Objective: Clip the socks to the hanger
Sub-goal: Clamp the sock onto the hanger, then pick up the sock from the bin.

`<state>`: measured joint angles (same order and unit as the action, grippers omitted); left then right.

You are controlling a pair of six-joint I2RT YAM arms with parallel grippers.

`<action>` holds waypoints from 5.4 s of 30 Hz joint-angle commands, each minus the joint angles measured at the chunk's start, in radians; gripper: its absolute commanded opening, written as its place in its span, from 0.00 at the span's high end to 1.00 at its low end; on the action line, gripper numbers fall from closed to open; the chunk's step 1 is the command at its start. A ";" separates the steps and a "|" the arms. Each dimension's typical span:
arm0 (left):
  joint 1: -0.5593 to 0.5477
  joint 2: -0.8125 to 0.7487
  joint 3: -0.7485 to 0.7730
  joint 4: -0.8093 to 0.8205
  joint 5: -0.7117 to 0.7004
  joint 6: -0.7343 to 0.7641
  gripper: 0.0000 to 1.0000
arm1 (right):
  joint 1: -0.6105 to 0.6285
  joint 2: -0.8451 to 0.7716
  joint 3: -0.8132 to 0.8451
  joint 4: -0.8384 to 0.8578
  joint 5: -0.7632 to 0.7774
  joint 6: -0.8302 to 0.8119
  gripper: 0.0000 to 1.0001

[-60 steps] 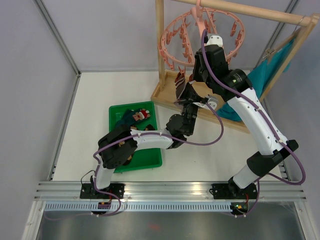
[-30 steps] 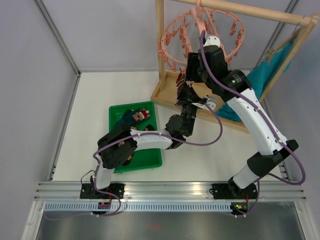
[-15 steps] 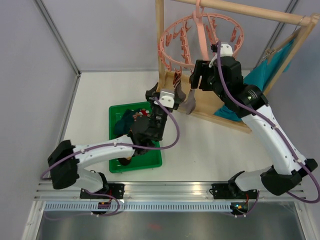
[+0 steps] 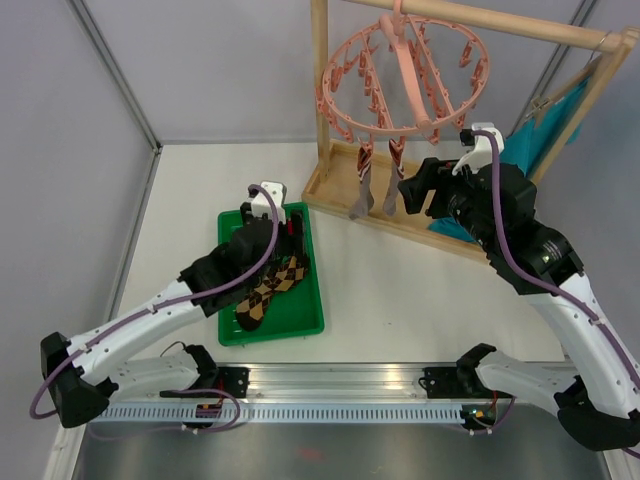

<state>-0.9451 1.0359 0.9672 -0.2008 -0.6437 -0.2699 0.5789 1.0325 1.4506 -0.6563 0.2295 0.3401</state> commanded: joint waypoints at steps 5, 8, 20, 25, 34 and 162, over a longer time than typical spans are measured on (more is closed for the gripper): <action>0.134 0.056 -0.081 -0.315 0.294 -0.184 0.25 | 0.001 -0.031 -0.055 0.060 -0.059 -0.019 0.21; 0.175 0.140 -0.093 -0.289 0.351 -0.170 0.25 | 0.002 -0.038 -0.082 0.072 -0.074 -0.010 0.21; 0.308 0.358 -0.079 -0.126 0.558 -0.097 0.30 | 0.001 -0.040 -0.102 0.073 -0.067 -0.012 0.21; 0.341 0.417 -0.062 -0.086 0.567 -0.089 0.33 | 0.002 -0.038 -0.104 0.076 -0.065 -0.013 0.21; 0.362 0.405 -0.055 -0.017 0.489 -0.138 0.35 | 0.002 -0.048 -0.104 0.076 -0.065 -0.010 0.21; 0.433 0.871 0.226 -0.052 0.441 0.140 0.42 | 0.002 -0.103 -0.113 0.057 -0.053 -0.024 0.21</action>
<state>-0.5247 1.8824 1.1679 -0.2474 -0.2344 -0.1638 0.5789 0.9459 1.3174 -0.6094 0.1734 0.3252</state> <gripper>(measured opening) 0.596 0.789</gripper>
